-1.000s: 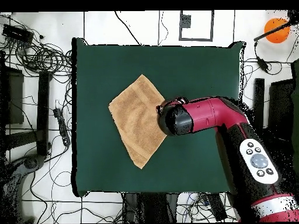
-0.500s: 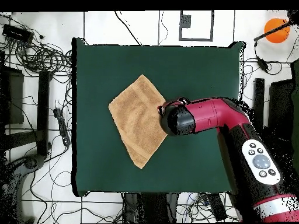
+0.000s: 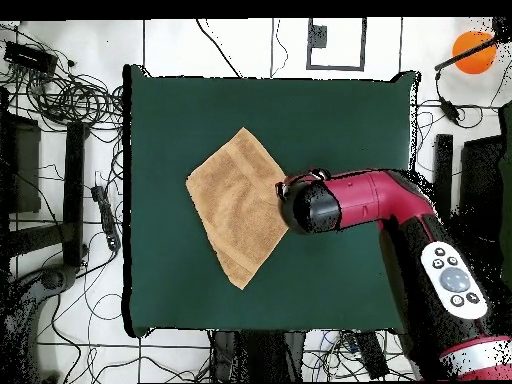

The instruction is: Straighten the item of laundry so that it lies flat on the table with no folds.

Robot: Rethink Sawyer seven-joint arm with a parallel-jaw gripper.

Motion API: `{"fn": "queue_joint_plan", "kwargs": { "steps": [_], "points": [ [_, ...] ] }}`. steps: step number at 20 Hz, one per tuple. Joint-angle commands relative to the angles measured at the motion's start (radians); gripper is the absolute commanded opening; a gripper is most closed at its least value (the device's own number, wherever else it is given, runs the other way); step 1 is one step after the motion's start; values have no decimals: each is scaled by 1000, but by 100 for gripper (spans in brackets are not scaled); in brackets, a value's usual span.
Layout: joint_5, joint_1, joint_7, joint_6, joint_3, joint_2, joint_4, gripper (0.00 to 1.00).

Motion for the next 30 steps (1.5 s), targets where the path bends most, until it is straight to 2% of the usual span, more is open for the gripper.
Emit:
{"fn": "queue_joint_plan", "kwargs": {
  "steps": [1, 9, 13, 15, 17, 18, 22, 30],
  "points": [
    [-15, 14, -227, 93, 72, 102, 44, 100],
    [-43, 31, -235, 126, 47, 105, 30, 100],
    [-62, 75, -121, 96, -3, 94, 13, 100],
    [-46, 85, -185, 193, 3, 110, -4, 100],
    [-14, 101, -125, 227, -17, 119, -9, 100],
    [-29, 98, -152, 221, -7, 121, -11, 0],
    [-76, 96, -206, 204, 1, 116, -19, 0],
    [-58, 73, -241, 231, 25, 139, -25, 0]
  ]
}}
